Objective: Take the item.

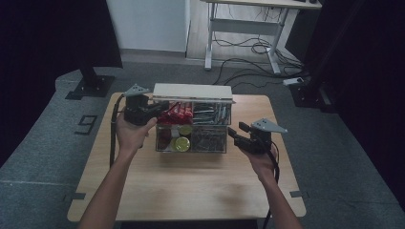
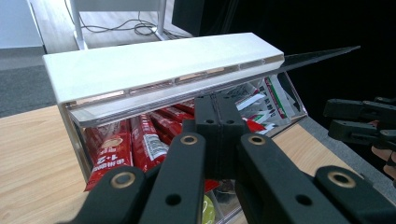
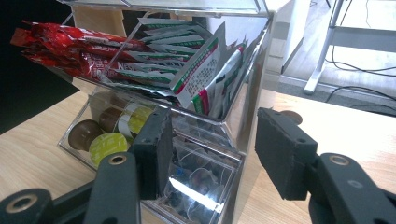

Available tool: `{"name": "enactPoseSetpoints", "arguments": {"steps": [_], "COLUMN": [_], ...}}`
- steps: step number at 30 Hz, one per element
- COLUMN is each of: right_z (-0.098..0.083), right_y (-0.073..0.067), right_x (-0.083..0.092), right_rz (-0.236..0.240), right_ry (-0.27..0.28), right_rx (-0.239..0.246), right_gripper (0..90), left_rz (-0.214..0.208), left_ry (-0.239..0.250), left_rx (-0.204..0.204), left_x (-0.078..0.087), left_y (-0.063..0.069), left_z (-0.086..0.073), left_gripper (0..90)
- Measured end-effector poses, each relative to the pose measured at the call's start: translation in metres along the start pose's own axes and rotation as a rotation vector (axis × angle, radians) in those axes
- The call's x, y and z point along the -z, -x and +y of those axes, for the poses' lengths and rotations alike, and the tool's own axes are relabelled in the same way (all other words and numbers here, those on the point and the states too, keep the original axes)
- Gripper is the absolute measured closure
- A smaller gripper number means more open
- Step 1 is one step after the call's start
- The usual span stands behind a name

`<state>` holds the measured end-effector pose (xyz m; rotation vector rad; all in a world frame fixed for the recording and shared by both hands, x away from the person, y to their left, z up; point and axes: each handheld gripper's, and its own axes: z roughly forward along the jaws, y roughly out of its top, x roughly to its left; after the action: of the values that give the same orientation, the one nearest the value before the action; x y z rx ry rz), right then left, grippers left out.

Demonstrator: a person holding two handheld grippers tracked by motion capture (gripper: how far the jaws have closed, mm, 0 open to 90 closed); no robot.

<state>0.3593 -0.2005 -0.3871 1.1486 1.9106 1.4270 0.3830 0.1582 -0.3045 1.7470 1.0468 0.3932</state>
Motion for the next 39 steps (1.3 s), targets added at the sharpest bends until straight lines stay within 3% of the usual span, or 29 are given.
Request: {"name": "enactPoseSetpoints", "arguments": {"steps": [18, 39], "right_z": [0.018, 0.029], "right_y": [-0.010, -0.019], "right_x": [-0.016, -0.039], "right_rz": [0.031, 0.028], "right_ry": [-0.036, -0.044], "right_rx": [0.035, 0.063], "right_gripper": [47.6, 58.3], "left_rz": [0.001, 0.001], "left_ry": [-0.001, -0.001], "left_rx": [0.001, 0.003], "left_x": [0.000, 0.000], "left_y": [0.000, 0.000], "left_z": [0.000, 0.000], "left_gripper": [90.0, 90.0]}}
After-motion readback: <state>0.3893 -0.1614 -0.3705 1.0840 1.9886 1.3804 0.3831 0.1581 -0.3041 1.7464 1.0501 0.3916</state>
